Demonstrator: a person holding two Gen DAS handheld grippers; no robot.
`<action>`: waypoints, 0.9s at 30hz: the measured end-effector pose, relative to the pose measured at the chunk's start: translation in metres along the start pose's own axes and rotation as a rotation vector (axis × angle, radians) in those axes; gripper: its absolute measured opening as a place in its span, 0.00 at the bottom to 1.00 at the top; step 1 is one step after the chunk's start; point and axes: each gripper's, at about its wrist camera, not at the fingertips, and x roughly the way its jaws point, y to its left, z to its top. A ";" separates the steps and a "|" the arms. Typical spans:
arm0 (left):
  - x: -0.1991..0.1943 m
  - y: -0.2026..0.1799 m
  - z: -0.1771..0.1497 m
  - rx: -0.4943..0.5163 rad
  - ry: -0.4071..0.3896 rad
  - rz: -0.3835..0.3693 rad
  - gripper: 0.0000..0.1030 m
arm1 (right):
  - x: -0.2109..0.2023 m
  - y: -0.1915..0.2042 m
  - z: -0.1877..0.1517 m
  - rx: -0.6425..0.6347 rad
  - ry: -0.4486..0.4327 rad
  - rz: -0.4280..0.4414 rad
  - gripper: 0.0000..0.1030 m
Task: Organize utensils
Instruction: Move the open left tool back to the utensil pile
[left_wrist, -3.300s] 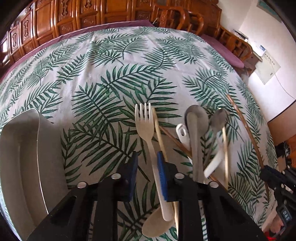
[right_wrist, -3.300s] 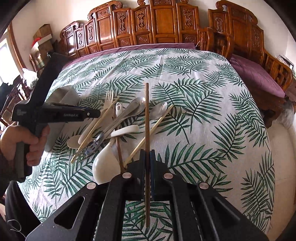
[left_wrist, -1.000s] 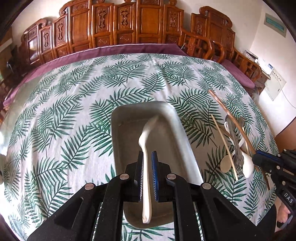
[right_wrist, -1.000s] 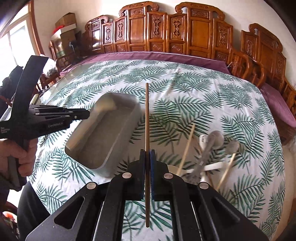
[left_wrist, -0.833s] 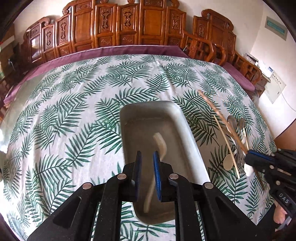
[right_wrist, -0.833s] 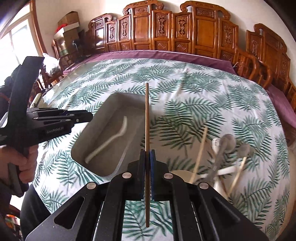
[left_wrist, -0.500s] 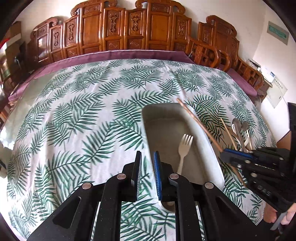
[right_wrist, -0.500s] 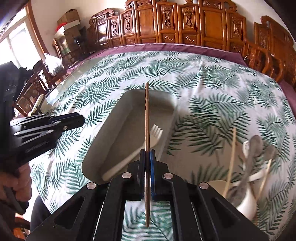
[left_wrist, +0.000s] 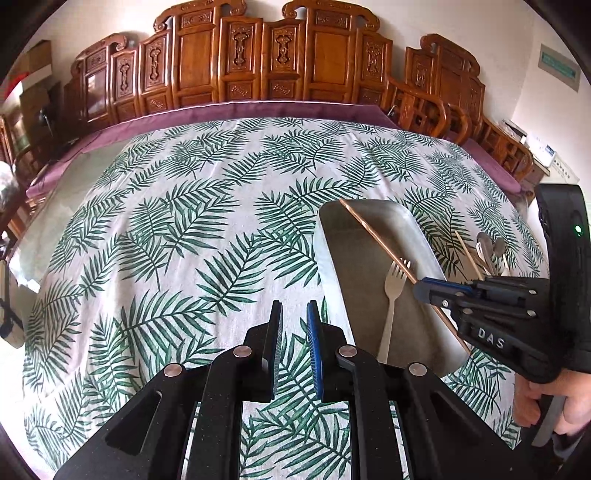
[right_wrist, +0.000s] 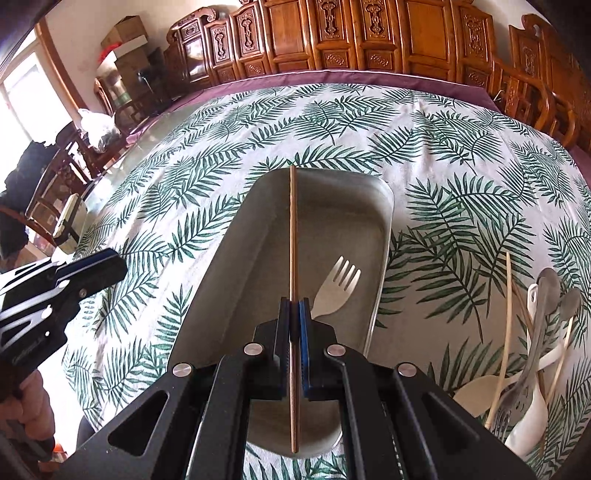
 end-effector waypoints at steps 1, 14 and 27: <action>-0.001 0.000 0.000 0.002 -0.001 0.000 0.12 | 0.001 0.000 0.001 -0.002 0.000 -0.003 0.06; -0.009 -0.019 0.000 0.029 -0.020 -0.020 0.12 | -0.038 -0.006 -0.005 -0.055 -0.061 0.025 0.15; -0.014 -0.088 0.004 0.109 -0.047 -0.101 0.12 | -0.125 -0.122 -0.056 -0.038 -0.148 -0.137 0.15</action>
